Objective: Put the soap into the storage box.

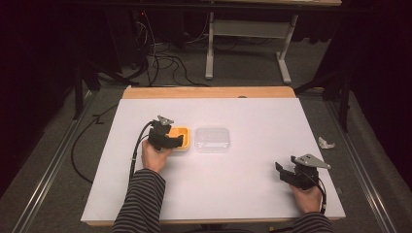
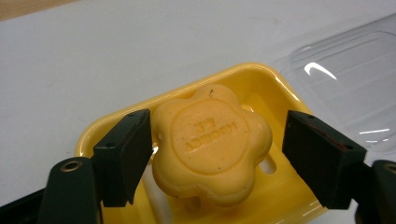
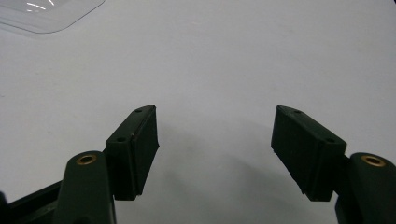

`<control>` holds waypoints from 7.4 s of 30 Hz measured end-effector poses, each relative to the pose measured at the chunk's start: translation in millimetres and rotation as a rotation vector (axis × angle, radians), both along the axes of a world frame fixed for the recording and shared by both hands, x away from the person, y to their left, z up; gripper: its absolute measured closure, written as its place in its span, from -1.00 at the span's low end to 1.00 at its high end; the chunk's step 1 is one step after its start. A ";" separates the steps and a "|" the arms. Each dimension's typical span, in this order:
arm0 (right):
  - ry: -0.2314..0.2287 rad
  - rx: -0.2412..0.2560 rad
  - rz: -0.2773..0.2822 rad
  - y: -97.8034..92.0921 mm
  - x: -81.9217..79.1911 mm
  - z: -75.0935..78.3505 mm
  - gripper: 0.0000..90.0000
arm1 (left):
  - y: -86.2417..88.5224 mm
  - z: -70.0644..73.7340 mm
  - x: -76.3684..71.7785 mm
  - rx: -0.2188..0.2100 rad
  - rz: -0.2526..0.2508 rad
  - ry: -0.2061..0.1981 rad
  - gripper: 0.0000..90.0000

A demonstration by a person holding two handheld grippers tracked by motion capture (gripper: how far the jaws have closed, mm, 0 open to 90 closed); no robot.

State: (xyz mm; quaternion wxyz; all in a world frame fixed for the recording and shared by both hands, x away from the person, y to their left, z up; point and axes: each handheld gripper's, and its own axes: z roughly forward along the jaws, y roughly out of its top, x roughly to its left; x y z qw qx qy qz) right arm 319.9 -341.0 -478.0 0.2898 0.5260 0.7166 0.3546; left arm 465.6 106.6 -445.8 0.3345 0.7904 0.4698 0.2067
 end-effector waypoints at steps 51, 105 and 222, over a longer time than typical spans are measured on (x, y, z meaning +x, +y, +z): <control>-0.014 0.023 0.003 -2.4 -0.9 0.3 -0.29 | 21.7 41.3 -53.3 -0.095 -0.082 -0.152 -0.43; -0.005 0.080 0.009 -7.8 -0.2 0.5 -0.28 | 44.7 20.8 -106.3 -0.215 -0.098 -0.153 -0.44; -0.011 0.070 0.002 -6.6 -1.1 0.6 -0.28 | 22.0 -37.5 -104.6 -0.107 -0.072 -0.079 -0.44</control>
